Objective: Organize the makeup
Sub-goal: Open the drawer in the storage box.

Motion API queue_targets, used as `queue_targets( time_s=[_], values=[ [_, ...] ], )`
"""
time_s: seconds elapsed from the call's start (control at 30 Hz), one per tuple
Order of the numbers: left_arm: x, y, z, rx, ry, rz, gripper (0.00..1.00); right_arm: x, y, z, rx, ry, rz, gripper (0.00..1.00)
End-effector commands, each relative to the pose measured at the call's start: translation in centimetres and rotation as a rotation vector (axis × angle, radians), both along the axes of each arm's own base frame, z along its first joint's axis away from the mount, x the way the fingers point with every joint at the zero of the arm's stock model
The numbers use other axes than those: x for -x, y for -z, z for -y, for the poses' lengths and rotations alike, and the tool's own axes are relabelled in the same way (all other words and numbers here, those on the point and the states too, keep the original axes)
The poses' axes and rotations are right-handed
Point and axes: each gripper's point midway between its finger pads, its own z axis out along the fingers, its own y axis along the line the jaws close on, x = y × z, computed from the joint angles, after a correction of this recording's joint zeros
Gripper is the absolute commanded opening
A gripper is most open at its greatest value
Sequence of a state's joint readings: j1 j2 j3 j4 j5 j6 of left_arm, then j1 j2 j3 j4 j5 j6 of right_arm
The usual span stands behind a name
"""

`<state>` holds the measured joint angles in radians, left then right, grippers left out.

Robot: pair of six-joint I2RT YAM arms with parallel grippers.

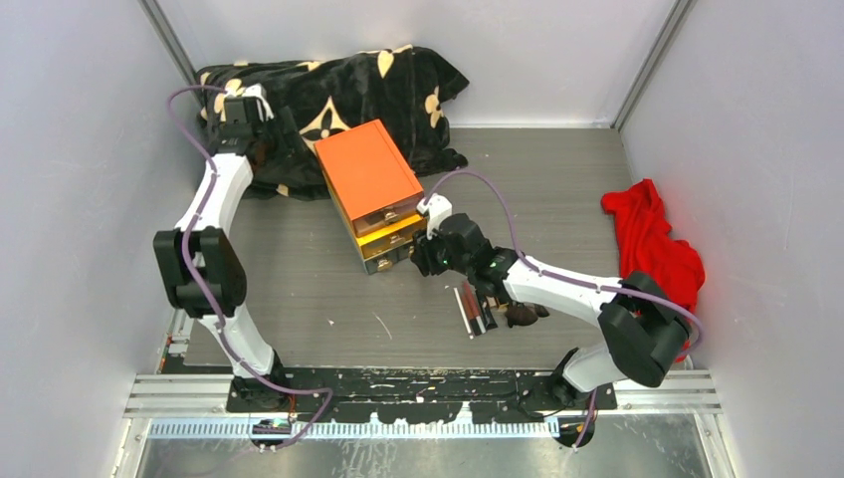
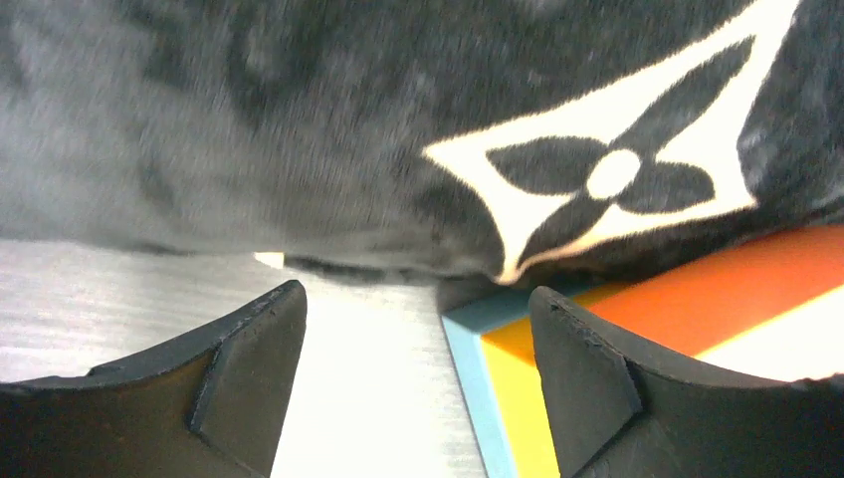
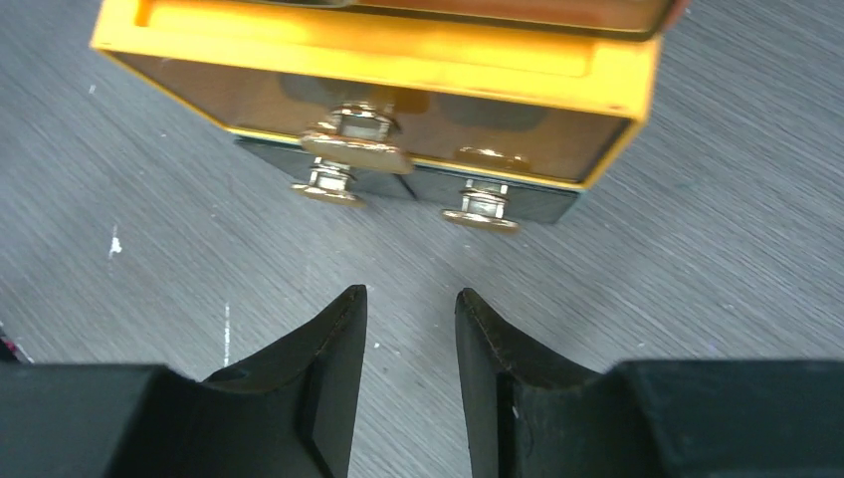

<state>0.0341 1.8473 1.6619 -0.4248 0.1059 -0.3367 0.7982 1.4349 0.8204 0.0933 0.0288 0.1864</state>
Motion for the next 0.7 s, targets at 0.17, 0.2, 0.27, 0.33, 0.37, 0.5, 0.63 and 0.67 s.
queue_targets(
  time_s=[0.17,0.2,0.27,0.33,0.37,0.5,0.63,0.67],
  values=[
    [5.9,-1.4,-1.0,-0.036,-0.065,0.038,0.87,-1.3,-3.4,-2.3,-0.111,0.032,0.134,0.46],
    [6.3,-1.2,-1.2,-0.037,-0.075,0.036,0.87,-1.6,-3.5,-2.6,-0.107,0.035,0.141,0.46],
    [7.0,-0.6,-1.4,-0.022,-0.084,0.027,0.87,-2.4,-3.6,-3.2,-0.1,0.046,0.154,0.48],
    [7.6,0.1,-1.2,-0.011,-0.08,0.019,0.87,-3.1,-3.4,-3.9,-0.087,0.044,0.152,0.49],
    [7.7,0.3,-1.1,-0.008,-0.077,0.021,0.87,-3.3,-3.3,-4.2,-0.086,0.042,0.15,0.51],
    [8.1,1.9,-1.2,-0.005,-0.088,-0.002,0.87,-3.2,-3.4,-5.5,-0.101,0.031,0.156,0.61],
    [8.1,3.0,-0.3,0.036,-0.063,-0.011,0.87,-3.2,-4.0,-5.6,-0.118,0.057,0.178,0.67],
    [8.2,3.1,-0.1,0.045,-0.056,-0.009,0.87,-3.1,-4.1,-5.6,-0.124,0.062,0.185,0.67]
  ],
)
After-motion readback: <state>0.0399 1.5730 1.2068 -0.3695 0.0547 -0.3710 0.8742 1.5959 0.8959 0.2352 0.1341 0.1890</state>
